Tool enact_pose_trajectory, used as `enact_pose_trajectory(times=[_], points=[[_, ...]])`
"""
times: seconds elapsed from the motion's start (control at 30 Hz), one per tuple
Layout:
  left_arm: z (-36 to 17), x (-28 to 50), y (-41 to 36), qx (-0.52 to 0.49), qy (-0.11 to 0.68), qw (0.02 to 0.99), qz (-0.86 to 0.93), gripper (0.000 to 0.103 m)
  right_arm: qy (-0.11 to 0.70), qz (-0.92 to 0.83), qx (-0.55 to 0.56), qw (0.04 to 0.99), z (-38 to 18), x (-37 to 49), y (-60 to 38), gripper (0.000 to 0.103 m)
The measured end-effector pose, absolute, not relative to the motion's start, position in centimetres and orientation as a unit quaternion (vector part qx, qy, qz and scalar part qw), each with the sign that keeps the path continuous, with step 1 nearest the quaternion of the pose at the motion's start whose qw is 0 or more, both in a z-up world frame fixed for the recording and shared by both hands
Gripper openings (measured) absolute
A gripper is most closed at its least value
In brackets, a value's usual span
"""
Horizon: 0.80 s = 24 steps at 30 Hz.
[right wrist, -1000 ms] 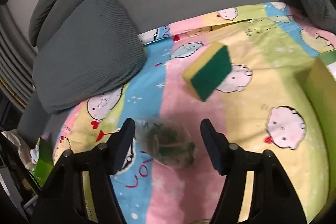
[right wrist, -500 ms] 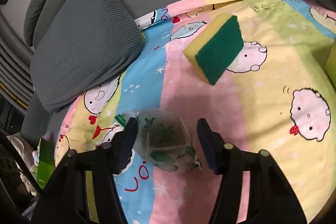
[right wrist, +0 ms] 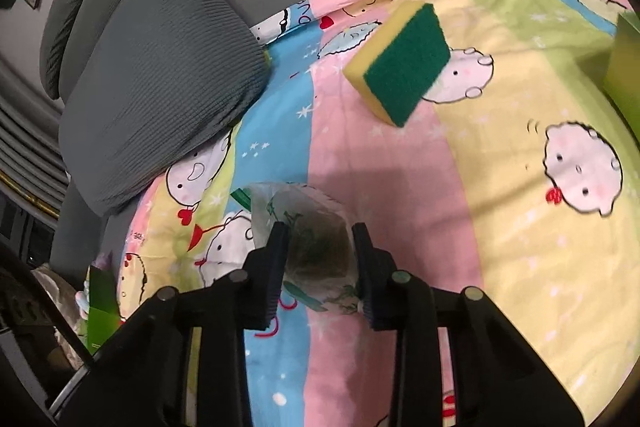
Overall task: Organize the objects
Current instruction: 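Lower the right gripper onto the second clear bag and grasp it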
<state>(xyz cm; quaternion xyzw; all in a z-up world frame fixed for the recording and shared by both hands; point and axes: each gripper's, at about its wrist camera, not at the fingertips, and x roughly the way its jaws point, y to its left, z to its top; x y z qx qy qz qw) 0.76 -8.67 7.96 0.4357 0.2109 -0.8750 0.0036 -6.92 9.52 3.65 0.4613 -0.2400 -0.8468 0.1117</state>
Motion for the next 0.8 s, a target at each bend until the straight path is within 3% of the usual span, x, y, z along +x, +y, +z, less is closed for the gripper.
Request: enact_pose_trajectory(times=[0.17, 0.23, 0.33, 0.63, 0.8], points=[[8.1, 0.8, -8.8, 0.433, 0.217, -0.005, -0.875, 0.079, -0.272, -0.829, 0.470, 0.134, 3.8, -5.4, 9.8, 0.029], [8.1, 0.8, -8.7, 0.433, 0.218, -0.009, -0.875, 0.079, -0.302, -0.808, 0.479, 0.163, 3.5, -4.9, 9.7, 0.022], [8.2, 0.8, -8.7, 0.432, 0.224, -0.015, -0.873, 0.079, -0.313, -0.789, 0.498, 0.176, 2.9, -4.5, 9.4, 0.021], [8.1, 0.5, -7.7, 0.437, 0.213, -0.025, -0.874, 0.079, -0.232, -0.831, 0.503, 0.053, 2.9, -5.3, 11.7, 0.024], [8.0, 0.2, -6.8, 0.440, 0.218, -0.048, -0.870, 0.079, -0.255, -0.828, 0.497, 0.050, 3.4, -5.4, 13.6, 0.027]])
